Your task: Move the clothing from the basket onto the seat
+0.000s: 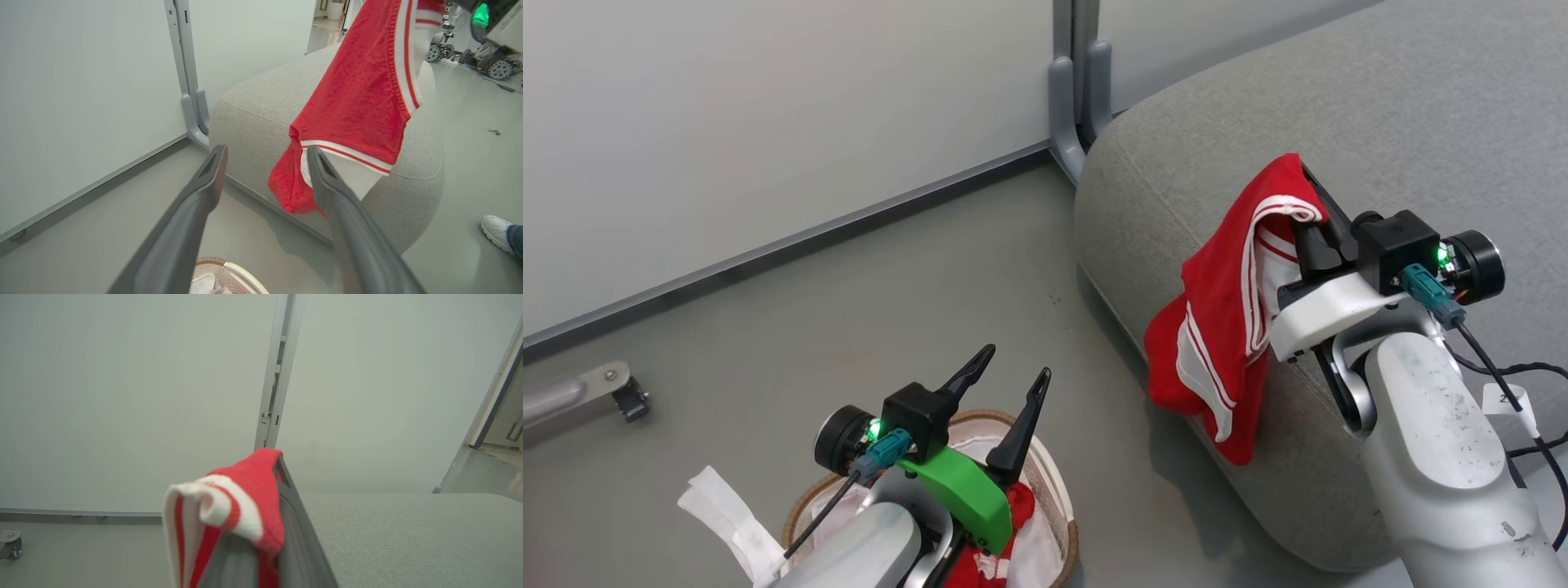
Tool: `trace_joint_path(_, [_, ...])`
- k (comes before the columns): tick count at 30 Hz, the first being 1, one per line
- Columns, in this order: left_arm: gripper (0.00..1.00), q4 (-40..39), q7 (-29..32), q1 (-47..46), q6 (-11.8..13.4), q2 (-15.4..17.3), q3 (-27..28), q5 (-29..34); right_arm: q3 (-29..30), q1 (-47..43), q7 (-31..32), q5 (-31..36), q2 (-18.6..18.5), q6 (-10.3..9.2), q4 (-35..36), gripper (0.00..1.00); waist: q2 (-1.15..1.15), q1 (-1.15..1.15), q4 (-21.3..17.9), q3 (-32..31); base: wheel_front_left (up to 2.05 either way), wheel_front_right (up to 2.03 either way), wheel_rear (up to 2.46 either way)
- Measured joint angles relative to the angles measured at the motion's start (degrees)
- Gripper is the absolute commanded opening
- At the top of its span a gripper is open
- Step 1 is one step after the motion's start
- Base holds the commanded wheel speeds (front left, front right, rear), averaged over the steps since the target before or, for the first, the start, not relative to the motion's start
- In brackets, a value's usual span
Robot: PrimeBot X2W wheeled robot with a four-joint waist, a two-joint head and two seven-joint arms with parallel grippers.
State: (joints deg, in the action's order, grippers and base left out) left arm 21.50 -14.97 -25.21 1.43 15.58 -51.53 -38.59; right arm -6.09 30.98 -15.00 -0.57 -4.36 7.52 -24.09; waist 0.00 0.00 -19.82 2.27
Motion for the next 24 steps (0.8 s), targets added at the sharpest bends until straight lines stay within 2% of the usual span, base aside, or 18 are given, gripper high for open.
trace_joint_path(6, [1.0,1.0,-0.1,-0.2,-0.4,-0.7,-0.2,0.5,0.8,0.0,0.0,0.0,-0.2,0.0,0.3,0.0,0.0,0.0,-3.1,1.5,0.0,0.0,0.0])
trace_joint_path(11, [1.0,1.5,-0.1,-0.4,-0.9,-1.4,-0.4,1.0,1.6,0.1,0.0,0.0,-0.3,0.0,0.2,0.0,0.0,0.0,-4.1,2.7,0.0,0.0,0.0])
trace_joint_path(17, [1.0,1.6,-0.1,-1.2,-1.0,-1.8,-0.4,1.5,2.4,1.3,0.0,0.0,-0.7,0.0,-1.6,0.0,0.0,0.0,-3.3,3.7,0.0,0.0,0.0])
trace_joint_path(24, [1.0,0.6,-0.2,-2.3,-0.9,-2.0,-0.3,2.9,2.6,7.5,0.2,-1.2,-2.7,0.0,-4.1,0.0,0.0,0.0,-1.5,6.1,0.0,0.0,0.0])
